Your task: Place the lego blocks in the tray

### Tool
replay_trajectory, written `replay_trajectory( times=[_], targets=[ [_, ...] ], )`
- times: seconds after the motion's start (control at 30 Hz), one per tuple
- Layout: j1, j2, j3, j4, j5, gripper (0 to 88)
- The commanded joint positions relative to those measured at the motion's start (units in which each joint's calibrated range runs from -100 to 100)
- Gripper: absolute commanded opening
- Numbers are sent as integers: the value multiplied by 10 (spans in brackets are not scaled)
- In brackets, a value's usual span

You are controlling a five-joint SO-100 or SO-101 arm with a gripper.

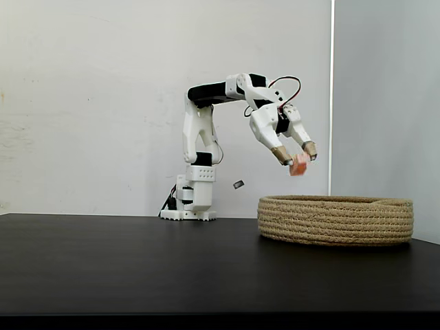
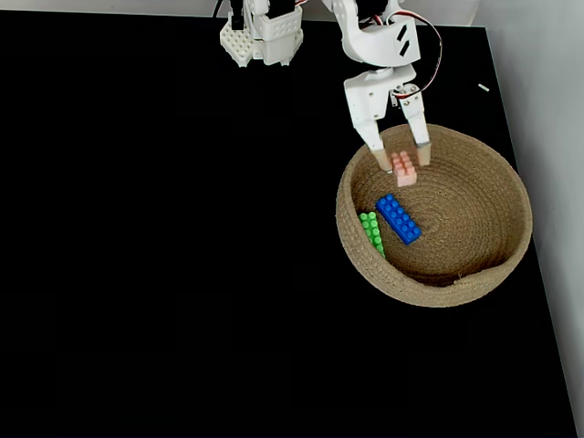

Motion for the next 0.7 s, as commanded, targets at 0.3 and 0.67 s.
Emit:
replay_trajectory(
  times=[0.3, 0.67],
  targets=[
    [111, -227, 131, -13, 34, 0],
    [267, -559, 580, -46, 133, 0]
  ],
)
